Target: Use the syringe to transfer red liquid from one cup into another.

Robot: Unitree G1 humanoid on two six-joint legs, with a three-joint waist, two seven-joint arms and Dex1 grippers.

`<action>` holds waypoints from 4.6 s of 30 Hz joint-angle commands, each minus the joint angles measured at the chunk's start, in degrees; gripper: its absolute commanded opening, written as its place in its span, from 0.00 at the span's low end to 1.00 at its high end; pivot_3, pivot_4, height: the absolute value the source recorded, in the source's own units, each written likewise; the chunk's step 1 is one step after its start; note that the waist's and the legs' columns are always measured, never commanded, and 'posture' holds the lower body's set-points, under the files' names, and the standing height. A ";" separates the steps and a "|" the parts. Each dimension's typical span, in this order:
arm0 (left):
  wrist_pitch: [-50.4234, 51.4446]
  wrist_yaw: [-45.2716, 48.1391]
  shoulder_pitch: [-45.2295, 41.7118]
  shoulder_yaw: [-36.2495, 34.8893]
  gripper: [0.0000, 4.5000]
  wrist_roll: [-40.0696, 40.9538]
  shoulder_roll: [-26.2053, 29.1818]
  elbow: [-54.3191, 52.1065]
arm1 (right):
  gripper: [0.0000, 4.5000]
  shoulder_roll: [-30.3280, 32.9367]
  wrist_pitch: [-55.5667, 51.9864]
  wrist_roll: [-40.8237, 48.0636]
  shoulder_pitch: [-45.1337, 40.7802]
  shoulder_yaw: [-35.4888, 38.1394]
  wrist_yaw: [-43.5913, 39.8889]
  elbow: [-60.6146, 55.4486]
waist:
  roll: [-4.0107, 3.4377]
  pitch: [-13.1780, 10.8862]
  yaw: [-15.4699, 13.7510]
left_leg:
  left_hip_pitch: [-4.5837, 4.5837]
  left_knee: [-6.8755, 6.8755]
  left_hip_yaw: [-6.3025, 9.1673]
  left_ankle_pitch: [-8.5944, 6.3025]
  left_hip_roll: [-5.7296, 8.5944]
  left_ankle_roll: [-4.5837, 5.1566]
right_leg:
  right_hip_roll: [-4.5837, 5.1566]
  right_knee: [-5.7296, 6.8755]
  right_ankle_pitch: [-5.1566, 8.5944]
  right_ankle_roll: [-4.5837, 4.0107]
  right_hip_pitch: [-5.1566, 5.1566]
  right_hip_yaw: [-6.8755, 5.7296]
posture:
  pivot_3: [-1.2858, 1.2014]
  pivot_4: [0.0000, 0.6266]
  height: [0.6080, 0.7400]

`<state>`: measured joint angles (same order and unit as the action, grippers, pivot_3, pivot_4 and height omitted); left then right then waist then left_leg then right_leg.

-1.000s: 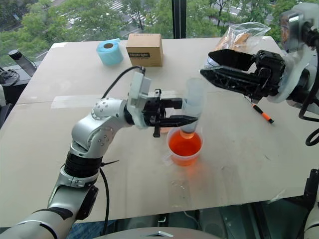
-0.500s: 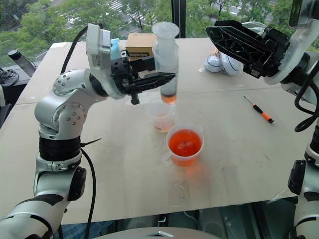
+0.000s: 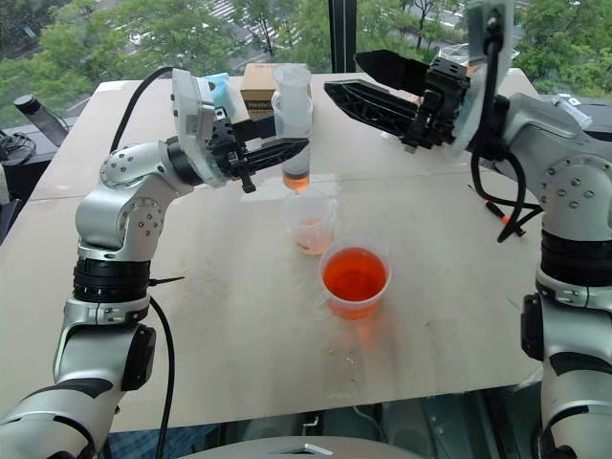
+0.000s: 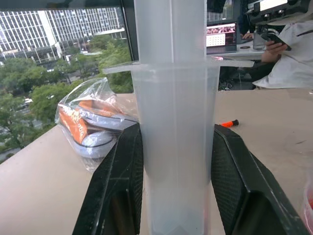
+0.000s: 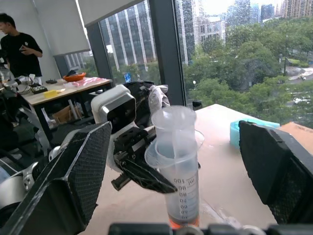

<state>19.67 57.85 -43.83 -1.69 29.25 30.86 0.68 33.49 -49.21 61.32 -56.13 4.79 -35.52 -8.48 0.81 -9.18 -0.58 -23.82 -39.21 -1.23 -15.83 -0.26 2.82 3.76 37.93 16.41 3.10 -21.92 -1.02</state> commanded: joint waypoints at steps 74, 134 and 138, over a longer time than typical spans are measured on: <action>1.04 -0.88 0.50 -1.44 0.29 1.34 -2.04 -4.44 | 0.92 -14.24 -7.19 -16.91 -5.25 -3.83 -10.97 3.53 | 0.00 0.00 1.29 | -0.03 0.07 -0.09 0.01 0.02 -0.02 | -0.05 0.11 0.00 0.00 -0.20 -0.03 | 0.52 0.24 1.00; 4.03 -0.98 1.16 -2.89 0.29 3.26 -0.13 -8.06 | 0.59 -11.76 1.71 -17.94 -5.84 -0.44 -17.57 5.82 | -0.01 0.00 1.30 | -0.03 0.07 -0.10 0.01 0.03 -0.02 | -0.02 0.10 0.00 0.00 -0.22 -0.01 | 0.52 0.24 1.00; 4.28 -1.23 0.90 -3.02 0.29 3.55 -0.12 -8.11 | 0.89 -9.24 0.94 -17.13 -3.22 0.29 -18.81 4.95 | 0.00 0.00 1.22 | -0.03 0.07 -0.09 0.01 0.03 -0.02 | -0.02 0.10 0.00 0.01 -0.21 -0.02 | 0.52 0.24 1.00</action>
<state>24.70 57.01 -41.40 -3.05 31.70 30.24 -5.16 23.45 -48.46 43.11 -60.00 3.36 -53.68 -1.72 0.81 -9.18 0.64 -23.85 -39.14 -1.32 -15.82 -0.24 2.80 3.74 38.03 16.40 3.10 -22.12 -1.03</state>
